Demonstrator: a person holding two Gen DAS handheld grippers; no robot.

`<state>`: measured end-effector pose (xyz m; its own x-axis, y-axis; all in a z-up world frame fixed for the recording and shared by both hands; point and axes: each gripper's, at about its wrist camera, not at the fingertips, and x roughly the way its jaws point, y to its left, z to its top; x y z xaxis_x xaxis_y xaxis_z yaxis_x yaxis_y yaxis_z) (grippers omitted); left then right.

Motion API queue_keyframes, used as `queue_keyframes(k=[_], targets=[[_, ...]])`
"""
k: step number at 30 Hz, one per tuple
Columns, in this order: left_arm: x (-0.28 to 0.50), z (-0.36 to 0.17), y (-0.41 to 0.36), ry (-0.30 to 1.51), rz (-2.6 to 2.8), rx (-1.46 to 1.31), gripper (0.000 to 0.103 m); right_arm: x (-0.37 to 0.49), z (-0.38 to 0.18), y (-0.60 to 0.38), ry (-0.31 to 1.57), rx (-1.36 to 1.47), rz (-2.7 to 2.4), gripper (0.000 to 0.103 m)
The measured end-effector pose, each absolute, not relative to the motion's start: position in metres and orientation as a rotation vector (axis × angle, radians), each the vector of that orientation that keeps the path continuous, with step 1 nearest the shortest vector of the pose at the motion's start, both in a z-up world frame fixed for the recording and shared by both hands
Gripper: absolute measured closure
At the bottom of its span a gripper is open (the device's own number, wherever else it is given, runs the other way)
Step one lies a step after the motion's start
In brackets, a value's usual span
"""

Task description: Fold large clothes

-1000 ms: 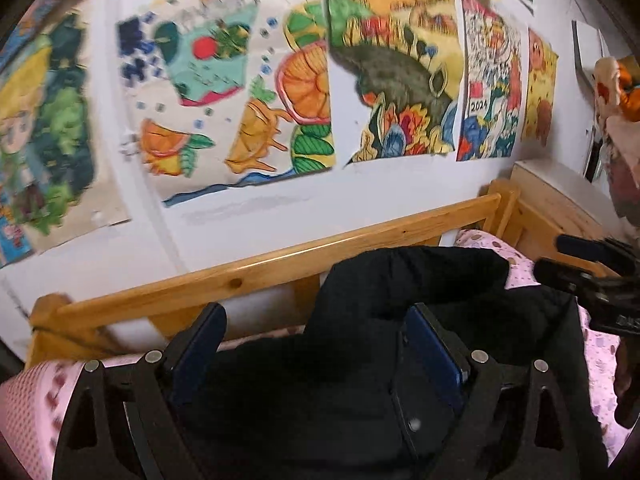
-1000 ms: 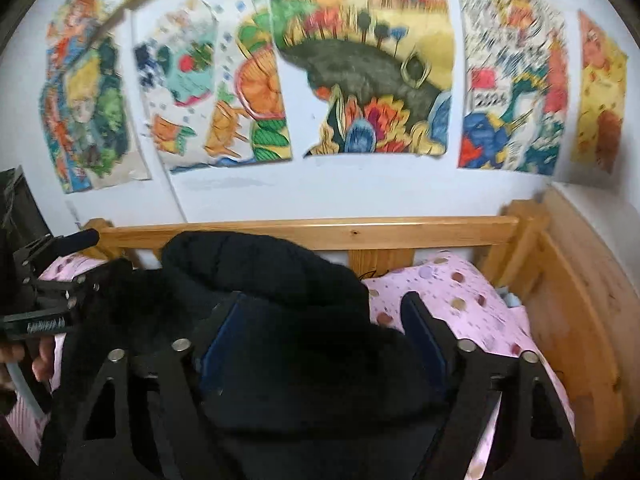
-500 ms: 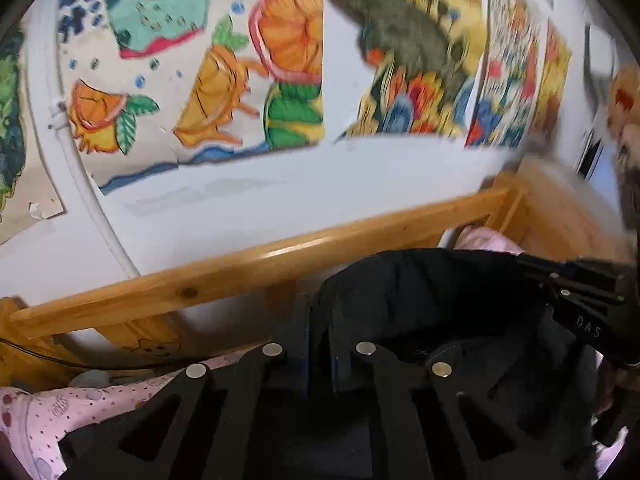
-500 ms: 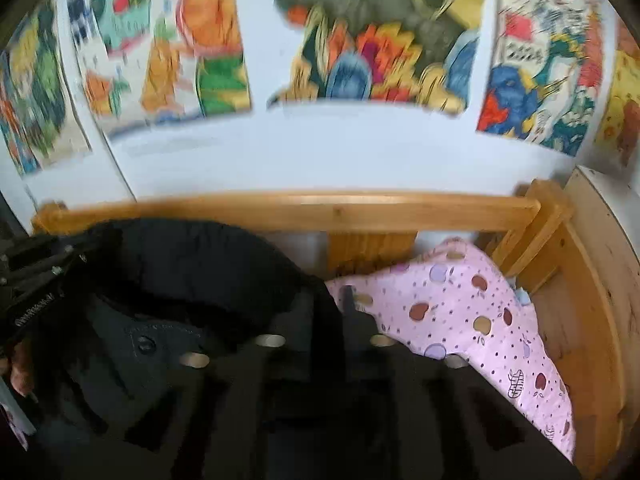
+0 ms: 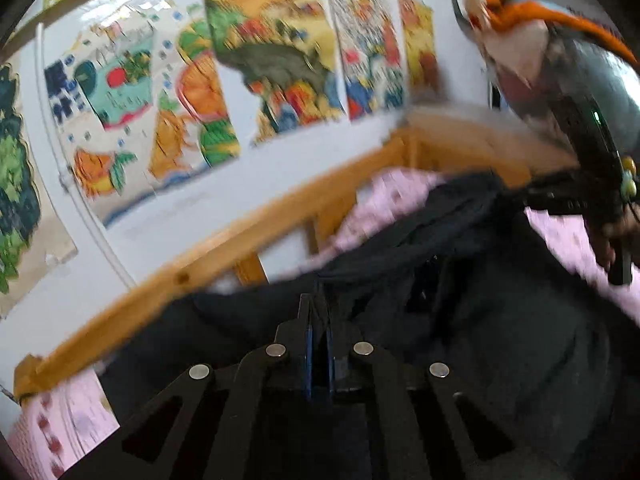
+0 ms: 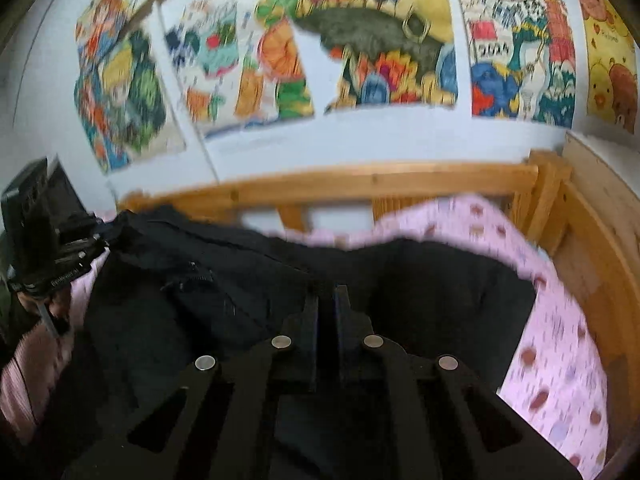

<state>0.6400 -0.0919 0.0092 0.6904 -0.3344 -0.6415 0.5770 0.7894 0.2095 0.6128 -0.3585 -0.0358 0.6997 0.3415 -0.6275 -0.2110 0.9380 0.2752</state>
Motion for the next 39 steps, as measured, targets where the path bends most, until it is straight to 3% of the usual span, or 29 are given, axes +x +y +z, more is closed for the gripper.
queue_keyframes(k=[13,18,21,22,24,25,27,29,34,39], targets=[[0.635,-0.073,-0.102,0.821,-0.469,0.49,0.097,0.611,-0.111,-0.336,0.834,0.155,0.264,0.097],[0.63,-0.06,-0.101,0.794,-0.479,0.48,0.094,0.604,-0.098,-0.337,0.801,0.146,0.258,0.095],[0.623,-0.041,-0.091,0.773,-0.523,0.43,0.093,0.594,-0.08,-0.348,0.76,0.165,0.288,0.087],[0.621,-0.036,-0.089,0.764,-0.524,0.426,0.092,0.591,-0.075,-0.352,0.744,0.172,0.296,0.078],[0.615,-0.027,-0.086,0.737,-0.505,0.436,0.08,0.586,-0.064,-0.361,0.707,0.194,0.308,0.067],[0.61,-0.021,-0.083,0.719,-0.504,0.434,0.076,0.581,-0.055,-0.367,0.676,0.213,0.316,0.065],[0.599,-0.007,-0.075,0.661,-0.52,0.419,0.054,0.578,-0.041,-0.376,0.629,0.241,0.328,0.065],[0.592,0.006,-0.067,0.595,-0.52,0.382,0.04,0.582,-0.025,-0.385,0.586,0.274,0.307,0.065],[0.637,0.033,-0.063,0.586,-0.423,0.173,0.039,0.638,-0.006,-0.392,0.579,0.385,0.169,0.065],[0.706,0.018,-0.063,0.709,-0.17,0.052,0.039,0.687,-0.024,-0.38,0.698,0.305,-0.021,0.065]])
